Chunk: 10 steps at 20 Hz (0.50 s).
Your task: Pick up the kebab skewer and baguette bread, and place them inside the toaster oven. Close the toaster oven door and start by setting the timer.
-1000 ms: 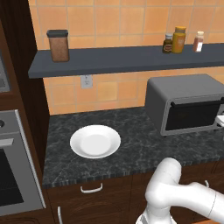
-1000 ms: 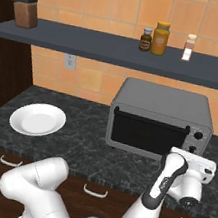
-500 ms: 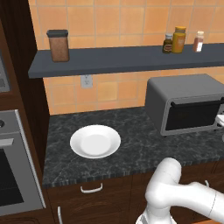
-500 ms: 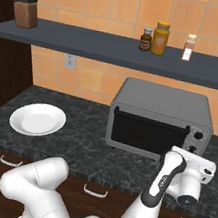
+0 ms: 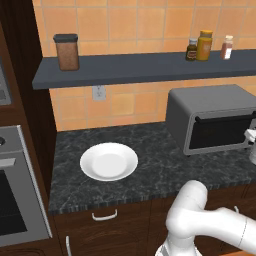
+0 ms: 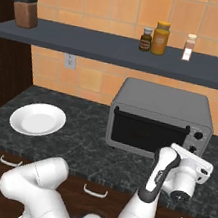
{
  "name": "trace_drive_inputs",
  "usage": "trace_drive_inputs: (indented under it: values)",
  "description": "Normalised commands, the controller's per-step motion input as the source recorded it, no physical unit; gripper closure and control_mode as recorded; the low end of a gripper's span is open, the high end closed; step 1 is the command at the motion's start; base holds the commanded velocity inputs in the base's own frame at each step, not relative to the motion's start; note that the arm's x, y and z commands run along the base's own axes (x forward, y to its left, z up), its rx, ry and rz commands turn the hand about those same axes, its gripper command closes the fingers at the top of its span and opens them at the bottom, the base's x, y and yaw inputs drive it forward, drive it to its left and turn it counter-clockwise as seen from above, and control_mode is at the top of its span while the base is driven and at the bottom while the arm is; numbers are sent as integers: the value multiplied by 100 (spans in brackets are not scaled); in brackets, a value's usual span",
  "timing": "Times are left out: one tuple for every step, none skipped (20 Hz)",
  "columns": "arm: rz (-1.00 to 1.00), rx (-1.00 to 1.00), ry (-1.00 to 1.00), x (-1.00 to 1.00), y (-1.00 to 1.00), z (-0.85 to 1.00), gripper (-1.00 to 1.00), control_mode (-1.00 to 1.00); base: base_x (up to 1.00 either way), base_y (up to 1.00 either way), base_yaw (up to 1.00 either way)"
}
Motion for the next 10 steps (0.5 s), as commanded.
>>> trace_drive_inputs:
  values:
    - [-13,20,0,0,1,34,100,-100,0,0,0]
    - [-12,19,0,0,6,36,100,-100,0,0,0]
    - [-11,20,0,0,3,34,100,-100,0,0,0]
    - [-9,21,0,0,0,37,100,-100,0,0,0]
    - [-8,22,0,0,0,36,100,-100,0,0,0]
    - [-8,22,0,0,0,35,100,-100,0,0,0]
    - [-8,22,0,0,0,36,100,-100,0,0,0]
    - [-7,23,0,0,0,36,100,-100,0,0,0]
    - [-7,25,0,0,0,39,100,-100,0,0,0]
    - [-7,25,0,0,0,36,100,-100,0,0,0]
